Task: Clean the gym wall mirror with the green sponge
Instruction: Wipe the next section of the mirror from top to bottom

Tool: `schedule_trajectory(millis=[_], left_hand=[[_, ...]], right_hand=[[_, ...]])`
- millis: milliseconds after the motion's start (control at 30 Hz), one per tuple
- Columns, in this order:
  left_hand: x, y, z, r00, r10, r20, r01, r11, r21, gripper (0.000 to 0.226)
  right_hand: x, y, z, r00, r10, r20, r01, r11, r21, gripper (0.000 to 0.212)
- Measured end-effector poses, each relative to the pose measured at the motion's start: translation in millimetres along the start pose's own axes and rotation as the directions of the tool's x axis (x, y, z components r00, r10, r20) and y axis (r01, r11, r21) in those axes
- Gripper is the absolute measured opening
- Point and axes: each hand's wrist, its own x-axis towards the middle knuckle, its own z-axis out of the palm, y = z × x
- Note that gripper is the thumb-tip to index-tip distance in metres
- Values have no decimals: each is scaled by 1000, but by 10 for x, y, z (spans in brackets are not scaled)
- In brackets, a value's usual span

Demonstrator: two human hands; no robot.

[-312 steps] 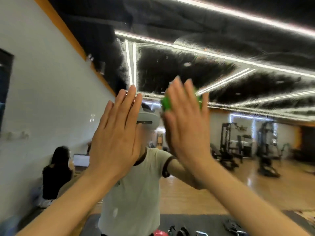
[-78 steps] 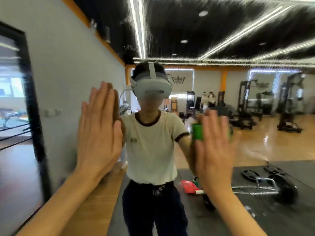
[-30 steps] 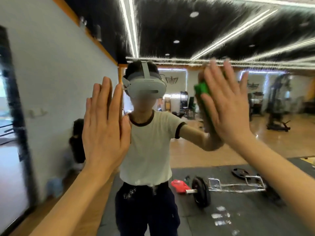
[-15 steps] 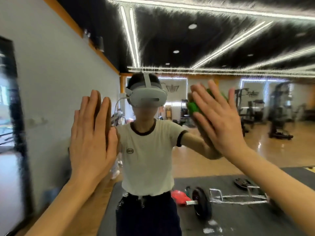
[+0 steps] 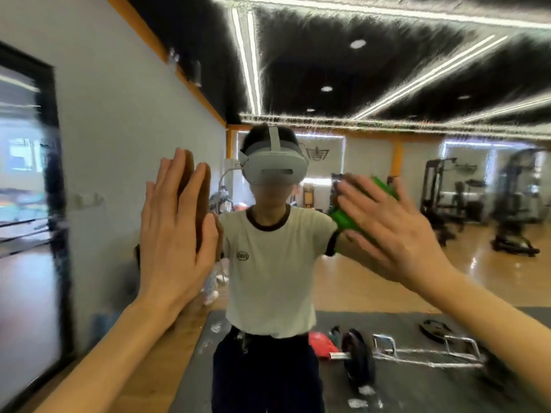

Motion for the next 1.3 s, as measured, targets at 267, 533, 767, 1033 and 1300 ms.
schedule_trajectory(millis=[267, 533, 767, 1033, 1300], left_hand=[[82, 967, 514, 986, 169, 6, -166, 970, -179, 56], [26, 1030, 751, 975, 218, 41, -219, 976, 16, 59], [31, 1034, 750, 975, 219, 32, -221, 973, 69, 59], [24, 1045, 745, 976, 216, 43, -219, 971, 97, 58], [23, 1050, 754, 979, 193, 60, -198, 975, 97, 59]], right_hand=[[-209, -404, 155, 992, 125, -27, -126, 992, -9, 54], [-352, 82, -44, 999, -31, 43, 36, 991, -127, 53], [235, 179, -35, 888, 435, -150, -435, 900, 35, 51], [-1044, -126, -80, 974, -89, 207, 114, 987, -116, 62], [-8, 409, -87, 878, 456, -146, -462, 887, -13, 52]])
